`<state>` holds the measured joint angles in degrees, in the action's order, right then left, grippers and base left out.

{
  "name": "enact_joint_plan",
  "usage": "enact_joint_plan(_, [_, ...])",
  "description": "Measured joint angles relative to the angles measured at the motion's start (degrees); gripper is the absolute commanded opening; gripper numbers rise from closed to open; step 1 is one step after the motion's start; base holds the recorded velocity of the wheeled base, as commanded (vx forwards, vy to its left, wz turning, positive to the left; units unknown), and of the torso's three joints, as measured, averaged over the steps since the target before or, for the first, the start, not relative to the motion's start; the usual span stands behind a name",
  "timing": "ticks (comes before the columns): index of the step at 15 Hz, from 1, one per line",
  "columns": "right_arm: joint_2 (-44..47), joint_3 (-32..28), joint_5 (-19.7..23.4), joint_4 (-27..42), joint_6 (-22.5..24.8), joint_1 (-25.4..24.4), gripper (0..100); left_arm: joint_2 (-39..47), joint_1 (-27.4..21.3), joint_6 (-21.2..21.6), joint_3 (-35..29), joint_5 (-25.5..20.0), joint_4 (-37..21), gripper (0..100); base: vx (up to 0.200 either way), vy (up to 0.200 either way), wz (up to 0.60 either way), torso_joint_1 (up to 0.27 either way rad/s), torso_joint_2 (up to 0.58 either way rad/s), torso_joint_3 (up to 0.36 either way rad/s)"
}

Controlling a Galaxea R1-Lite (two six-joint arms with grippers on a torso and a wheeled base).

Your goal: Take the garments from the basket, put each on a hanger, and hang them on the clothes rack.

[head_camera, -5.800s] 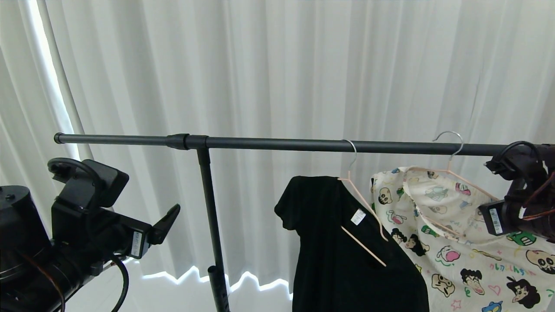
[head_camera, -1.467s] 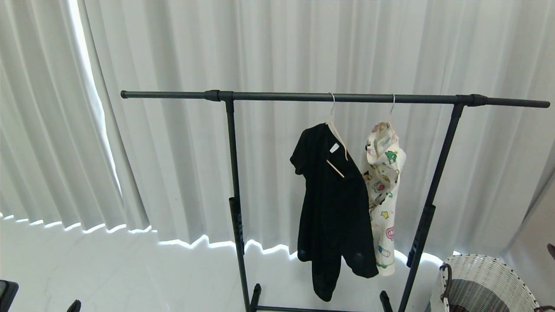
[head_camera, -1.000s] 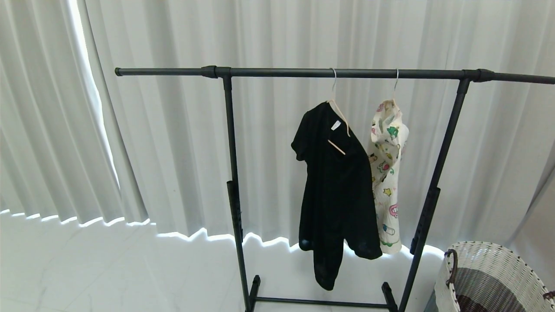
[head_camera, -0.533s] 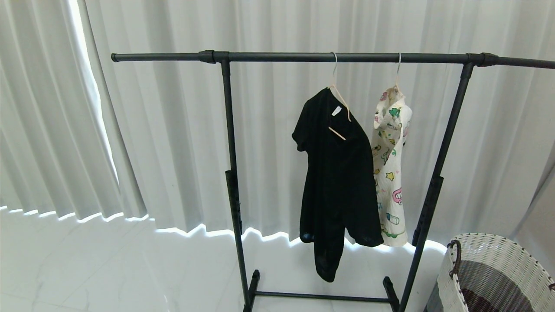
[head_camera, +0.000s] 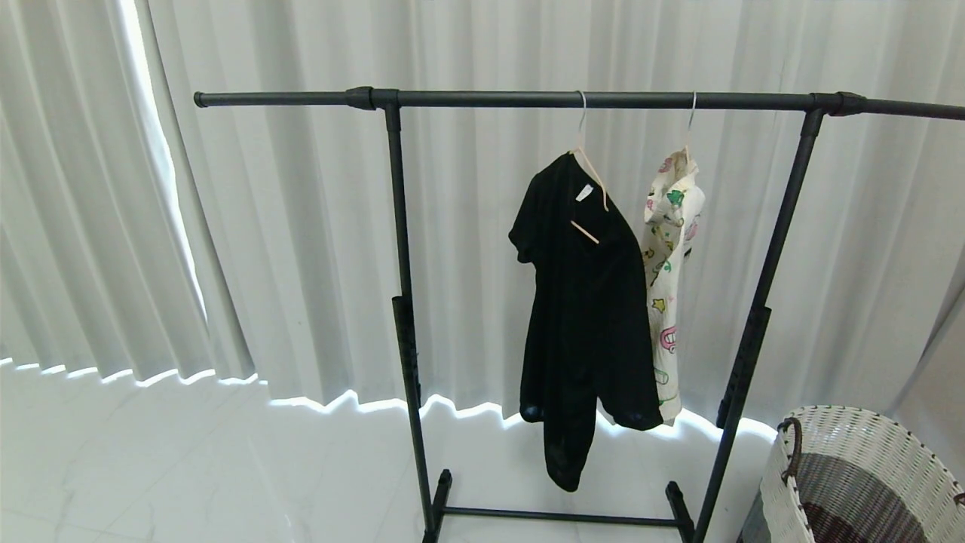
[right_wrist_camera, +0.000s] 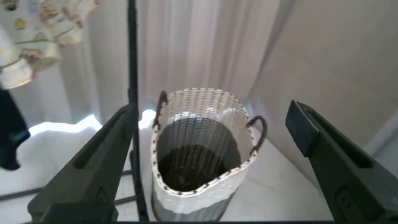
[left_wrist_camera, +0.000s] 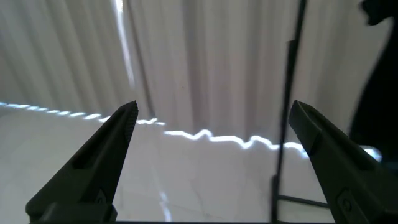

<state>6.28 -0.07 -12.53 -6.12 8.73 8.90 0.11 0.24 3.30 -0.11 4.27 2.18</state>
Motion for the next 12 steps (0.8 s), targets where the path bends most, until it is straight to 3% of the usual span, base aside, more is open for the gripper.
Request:
enact_joint_plan(1, [-0.3, 0.0, 0.4, 0.2, -0.7, 0.0, 100, 0.0, 0.0, -4.6, 0.0, -2.3, -1.4, 100, 0.0, 0.0, 0.0, 0.0, 0.0, 0.0])
enact_joint_plan(2, [-0.4, 0.0, 1.4, 0.6, -0.7, 0.0, 100, 0.0, 0.0, -5.0, 0.0, -3.0, -2.2, 100, 0.0, 0.0, 0.0, 0.0, 0.0, 0.0])
enact_joint_plan(4, [-0.8, 0.1, 9.2, 1.1, 1.0, 0.0, 100, 0.0, -0.1, -3.9, 0.1, -3.5, -2.5, 100, 0.0, 0.0, 0.0, 0.0, 0.0, 0.0])
enact_joint_plan(6, [-0.9, 0.1, 23.6, 1.7, 3.1, 0.0, 100, 0.0, -0.1, -3.8, 0.1, -3.5, -2.5, 100, 0.0, 0.0, 0.0, 0.0, 0.0, 0.0])
enact_joint_plan(7, [-0.9, 0.1, 26.8, 3.3, 4.5, 0.0, 100, 0.0, -0.1, -4.1, 0.1, -3.4, -2.5, 100, 0.0, 0.0, 0.0, 0.0, 0.0, 0.0])
enact_joint_plan(12, [0.5, -0.2, 28.4, 5.2, 0.0, -2.2, 100, 0.0, -0.1, -5.0, 0.1, -3.3, -2.5, 100, 0.0, 0.0, 0.0, 0.0, 0.0, 0.0])
